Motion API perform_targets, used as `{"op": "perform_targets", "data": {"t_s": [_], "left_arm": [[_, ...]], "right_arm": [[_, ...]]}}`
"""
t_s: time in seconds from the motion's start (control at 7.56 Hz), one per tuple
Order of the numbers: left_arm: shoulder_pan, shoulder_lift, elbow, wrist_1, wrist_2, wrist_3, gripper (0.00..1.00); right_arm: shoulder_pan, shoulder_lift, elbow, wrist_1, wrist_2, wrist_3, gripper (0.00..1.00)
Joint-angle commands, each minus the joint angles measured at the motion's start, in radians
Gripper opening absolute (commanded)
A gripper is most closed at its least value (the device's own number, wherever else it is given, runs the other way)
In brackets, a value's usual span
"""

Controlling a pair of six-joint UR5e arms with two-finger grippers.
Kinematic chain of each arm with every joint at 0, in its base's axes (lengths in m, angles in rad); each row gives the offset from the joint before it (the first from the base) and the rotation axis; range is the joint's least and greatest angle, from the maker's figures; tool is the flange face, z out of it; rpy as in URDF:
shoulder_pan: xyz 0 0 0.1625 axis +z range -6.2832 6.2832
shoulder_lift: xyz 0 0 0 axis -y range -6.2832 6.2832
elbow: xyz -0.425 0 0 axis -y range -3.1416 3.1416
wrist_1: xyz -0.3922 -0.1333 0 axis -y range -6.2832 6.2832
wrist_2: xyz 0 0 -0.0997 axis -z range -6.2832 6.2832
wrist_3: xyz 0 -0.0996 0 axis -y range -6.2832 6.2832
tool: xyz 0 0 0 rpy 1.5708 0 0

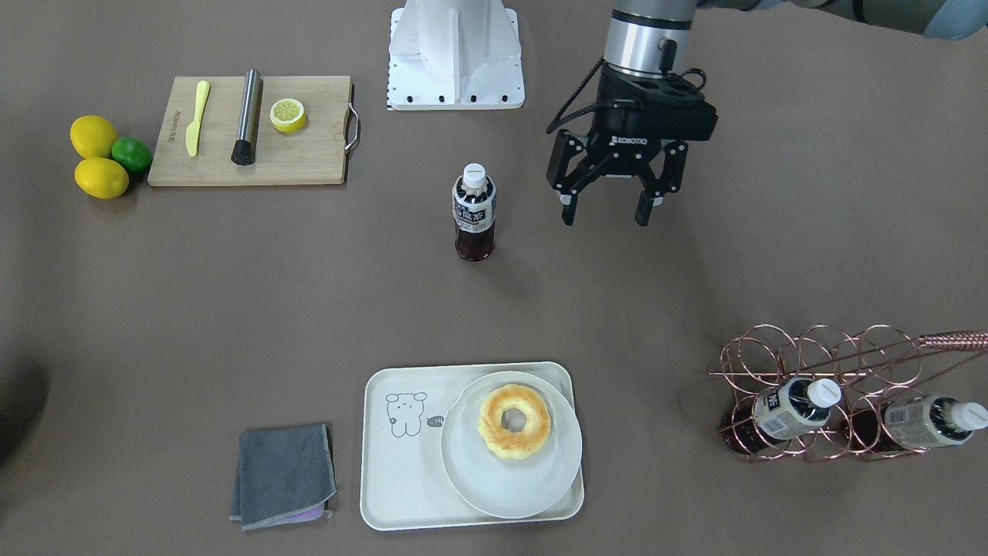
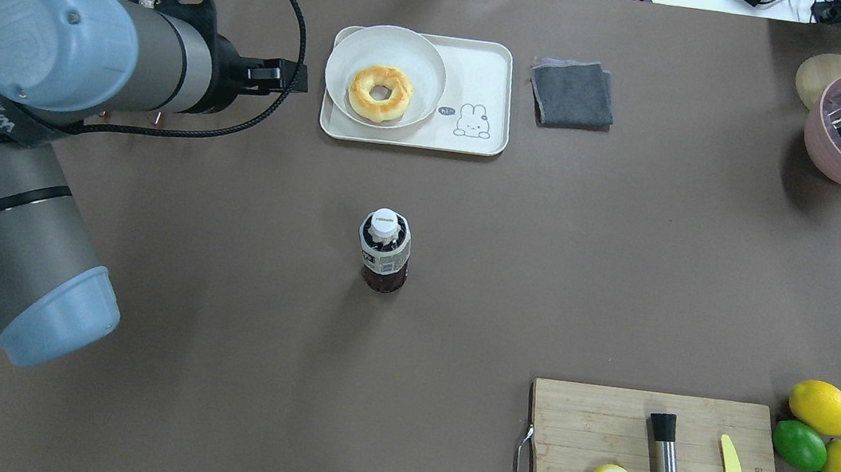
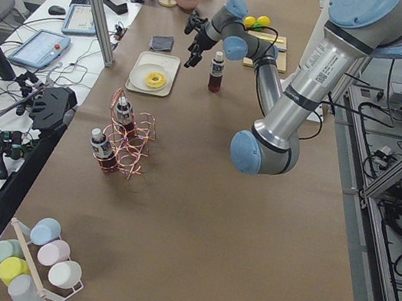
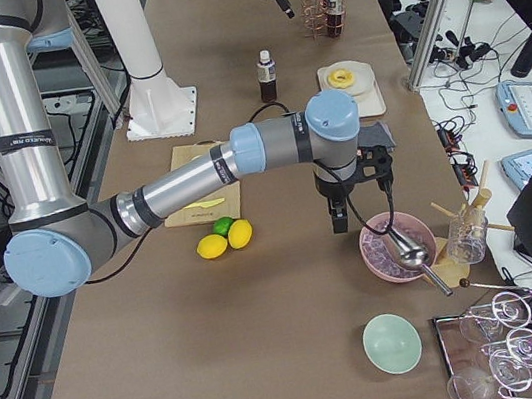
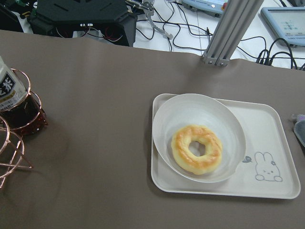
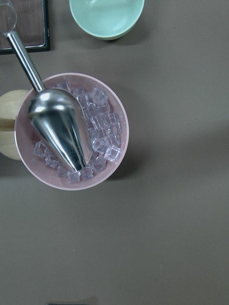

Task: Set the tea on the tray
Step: 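Open the left gripper and withdraw the left arm to rest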

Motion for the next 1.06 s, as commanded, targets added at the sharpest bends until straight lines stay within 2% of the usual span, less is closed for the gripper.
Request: {"op": "perform_targets", "data": {"t_s": [0.0, 0.13, 0.26, 0.4, 0.53, 0.66, 0.79, 0.93], "left_arm": [[-0.074, 0.09, 0.025, -0.068, -0.007, 0.038, 0.98], [-0.109, 0.159, 0.008, -0.063, -0.024, 0.065, 0.98], [-0.187, 0.24, 0.003, -0.06, -0.157, 0.202, 0.98], [-0.314, 0.337, 0.008, -0.059, -0.329, 0.352, 0.98], [-0.43, 0.424, 0.014, -0.057, -0.441, 0.538, 0.98], [-0.544, 0.49, 0.051, -0.054, -0.497, 0.772, 0.98], [-0.639, 0.506, 0.104, -0.054, -0.552, 0.923, 0.98], [-0.704, 0.514, 0.143, -0.054, -0.614, 0.982, 0.98]], "right_arm": [[-0.085, 0.089, 0.007, 0.002, 0.0, 0.153, 1.0], [-0.125, 0.123, 0.02, 0.002, -0.002, 0.204, 1.0], [-0.176, 0.158, 0.041, 0.003, -0.003, 0.272, 1.0], [-0.243, 0.212, 0.058, 0.003, -0.011, 0.361, 1.0], [-0.326, 0.261, 0.088, 0.003, -0.021, 0.455, 1.0], [-0.386, 0.309, 0.118, 0.0, -0.037, 0.524, 1.0], [-0.438, 0.359, 0.138, 0.002, -0.091, 0.646, 1.0], [-0.511, 0.423, 0.138, -0.005, -0.142, 0.71, 1.0]]}}
